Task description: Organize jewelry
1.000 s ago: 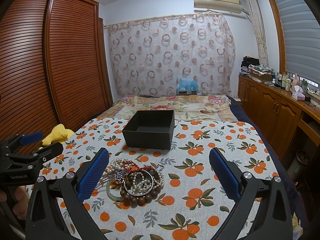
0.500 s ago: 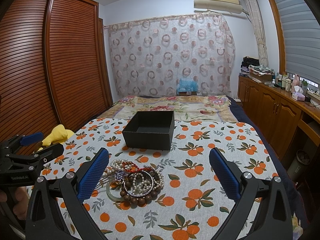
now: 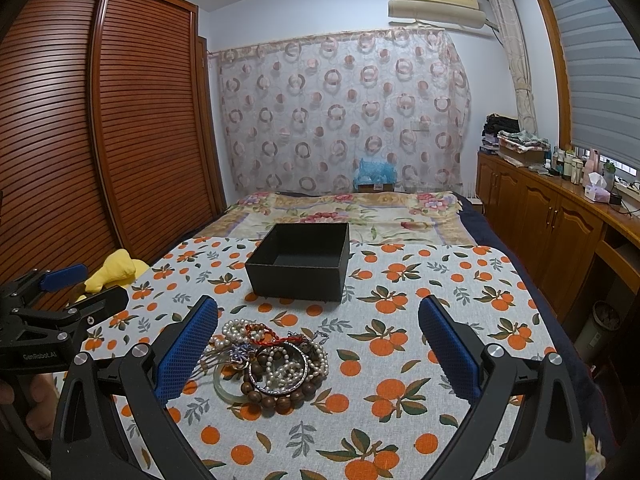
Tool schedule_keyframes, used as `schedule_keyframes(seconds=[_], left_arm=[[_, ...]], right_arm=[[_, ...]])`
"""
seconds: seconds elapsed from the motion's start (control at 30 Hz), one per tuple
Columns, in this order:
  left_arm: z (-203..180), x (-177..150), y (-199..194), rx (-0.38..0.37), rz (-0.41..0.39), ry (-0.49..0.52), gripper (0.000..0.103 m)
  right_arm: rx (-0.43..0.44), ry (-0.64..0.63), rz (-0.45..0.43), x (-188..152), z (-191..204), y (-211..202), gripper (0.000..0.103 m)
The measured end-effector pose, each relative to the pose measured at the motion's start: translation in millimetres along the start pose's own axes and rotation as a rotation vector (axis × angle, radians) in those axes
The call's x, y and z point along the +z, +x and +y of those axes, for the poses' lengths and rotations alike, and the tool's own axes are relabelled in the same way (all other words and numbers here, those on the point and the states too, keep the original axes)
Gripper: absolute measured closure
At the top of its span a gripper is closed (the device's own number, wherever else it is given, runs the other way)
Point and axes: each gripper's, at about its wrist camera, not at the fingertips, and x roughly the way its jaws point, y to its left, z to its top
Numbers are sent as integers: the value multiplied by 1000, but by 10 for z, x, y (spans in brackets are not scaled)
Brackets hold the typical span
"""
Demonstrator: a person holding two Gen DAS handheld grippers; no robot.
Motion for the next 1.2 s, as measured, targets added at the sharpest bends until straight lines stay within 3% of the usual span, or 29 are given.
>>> schedule_keyframes(seconds=[0.27,0.7,0.93,1.2], left_arm=[[-128,11,-75,-3,17,-8,7],[150,-159,303,-27,94,-8,8],[251,-225,428,-24,129,-10,8],[354,-296,540,-30,167,-12,8]], right_arm=[[3,1,6,-10,-3,15,3],[59,-38,51,-64,1,212,3],[90,-101,119,-100,72,456,14],[187,-175,231,-152,312,867,38]])
